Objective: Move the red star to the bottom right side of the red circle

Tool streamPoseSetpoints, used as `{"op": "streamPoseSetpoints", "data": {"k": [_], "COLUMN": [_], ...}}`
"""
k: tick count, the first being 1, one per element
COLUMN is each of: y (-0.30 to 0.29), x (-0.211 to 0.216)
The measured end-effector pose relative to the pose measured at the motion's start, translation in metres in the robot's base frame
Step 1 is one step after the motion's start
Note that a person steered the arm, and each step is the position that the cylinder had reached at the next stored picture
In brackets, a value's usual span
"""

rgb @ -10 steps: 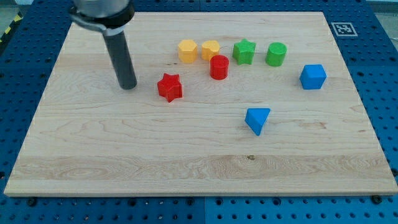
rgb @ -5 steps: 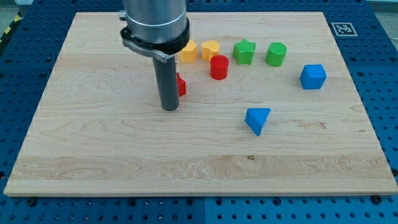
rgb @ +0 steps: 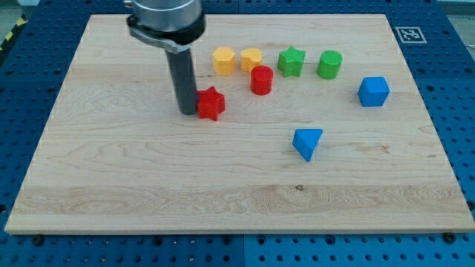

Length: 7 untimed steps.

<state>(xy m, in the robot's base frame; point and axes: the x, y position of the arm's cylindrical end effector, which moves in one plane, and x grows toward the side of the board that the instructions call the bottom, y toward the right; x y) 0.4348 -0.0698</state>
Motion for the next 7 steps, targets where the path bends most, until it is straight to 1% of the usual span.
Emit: {"op": "streamPoseSetpoints", "data": {"k": [1,3,7], "y": [0.025,0.036,0.088], "x": [0.000,0.000,0.000]}}
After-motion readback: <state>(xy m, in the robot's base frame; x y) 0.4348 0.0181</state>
